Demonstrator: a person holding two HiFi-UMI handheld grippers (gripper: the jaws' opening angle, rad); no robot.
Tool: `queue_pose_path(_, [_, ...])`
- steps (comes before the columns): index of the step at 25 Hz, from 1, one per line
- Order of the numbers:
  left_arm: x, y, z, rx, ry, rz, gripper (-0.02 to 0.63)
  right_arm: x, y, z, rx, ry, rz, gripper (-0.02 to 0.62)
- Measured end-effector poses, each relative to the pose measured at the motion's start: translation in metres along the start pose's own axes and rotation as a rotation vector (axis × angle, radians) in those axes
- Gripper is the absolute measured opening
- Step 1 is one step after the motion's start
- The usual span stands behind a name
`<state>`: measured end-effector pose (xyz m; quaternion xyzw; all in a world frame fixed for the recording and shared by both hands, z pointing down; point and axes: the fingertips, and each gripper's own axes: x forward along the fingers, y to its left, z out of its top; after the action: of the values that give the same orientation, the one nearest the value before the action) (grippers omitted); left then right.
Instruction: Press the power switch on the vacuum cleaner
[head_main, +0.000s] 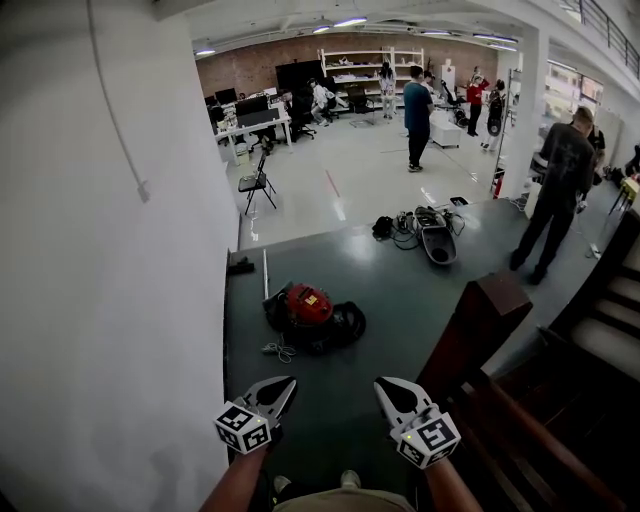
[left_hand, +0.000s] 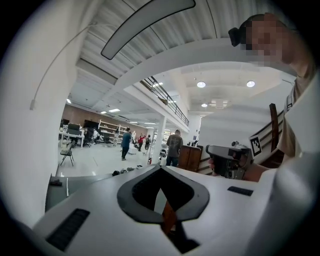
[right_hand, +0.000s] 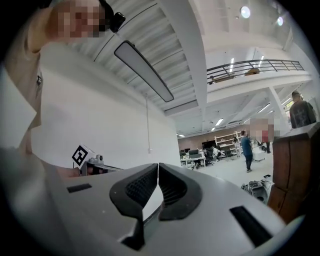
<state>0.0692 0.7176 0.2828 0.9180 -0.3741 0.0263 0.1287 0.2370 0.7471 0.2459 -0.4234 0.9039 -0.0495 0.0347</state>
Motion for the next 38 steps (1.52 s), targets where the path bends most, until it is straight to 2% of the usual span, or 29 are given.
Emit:
queue_pose_path(3, [-0.003, -0.004, -0.015, -0.011, 0.025, 0.005, -0.002, -0.005, -0.003, -0.021, 0.011, 0.053, -0.007, 0.012])
queue_pose_path(6, [-0.008, 0.000, -0.027, -0.019, 0.041, 0.018, -0.002, -0.007, -0.013, -0.039, 0.088, 0.072, -0.008, 0.012])
queue_pose_path(11, [-0.019, 0.036, -0.035, -0.063, 0.039, 0.067, -0.002, 0.011, -0.033, -0.051, 0.156, 0.061, 0.001, 0.012])
queue_pose_path(15, [-0.013, 0.064, -0.037, -0.091, 0.049, 0.073, -0.002, 0.043, -0.040, -0.047, 0.165, 0.074, 0.022, 0.011])
queue_pose_path(21, [0.034, 0.110, -0.031, -0.109, 0.061, 0.024, -0.002, 0.097, -0.054, -0.045, 0.132, 0.090, 0.036, 0.011])
queue_pose_path(25, [0.069, 0.143, -0.025, -0.119, 0.109, -0.021, -0.002, 0.135, -0.071, -0.046, 0.120, 0.120, 0.024, 0.011])
queue_pose_path(31, [0.108, 0.198, -0.005, -0.128, 0.140, -0.072, -0.002, 0.188, -0.103, -0.029, 0.113, 0.119, -0.038, 0.009])
queue_pose_path(36, [0.132, 0.238, 0.015, -0.160, 0.181, -0.153, -0.002, 0.232, -0.120, -0.013, 0.114, 0.089, -0.070, 0.011])
queue_pose_path(38, [0.140, 0.259, 0.018, -0.140, 0.192, -0.161, -0.002, 0.250, -0.126, -0.014, 0.106, 0.086, -0.088, 0.009])
